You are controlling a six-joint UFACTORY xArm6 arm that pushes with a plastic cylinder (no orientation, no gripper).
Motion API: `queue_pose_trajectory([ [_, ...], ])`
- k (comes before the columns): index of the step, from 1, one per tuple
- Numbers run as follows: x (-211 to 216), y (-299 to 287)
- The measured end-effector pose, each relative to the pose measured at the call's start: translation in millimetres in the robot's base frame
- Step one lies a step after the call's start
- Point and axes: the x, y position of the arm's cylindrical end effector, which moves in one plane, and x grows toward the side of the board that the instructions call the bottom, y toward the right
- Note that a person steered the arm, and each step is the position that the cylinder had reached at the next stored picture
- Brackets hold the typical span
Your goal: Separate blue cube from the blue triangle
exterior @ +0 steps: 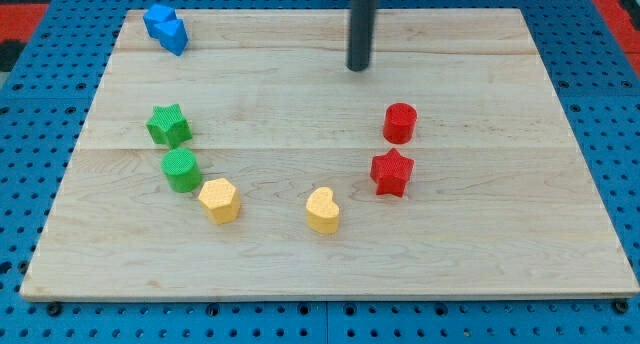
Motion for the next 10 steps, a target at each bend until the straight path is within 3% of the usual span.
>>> queue_pose_trajectory([
  [1,-70.7,-47.6],
  [2,-77.1,-146.2],
  [3,-91.6,-188.2],
  [4,-91.3,-194.2],
  [6,-90.9,-289.5],
  [8,-46.4,-262.2],
  [9,10.5,-228.8],
  [10,-7.3,-257.6],
])
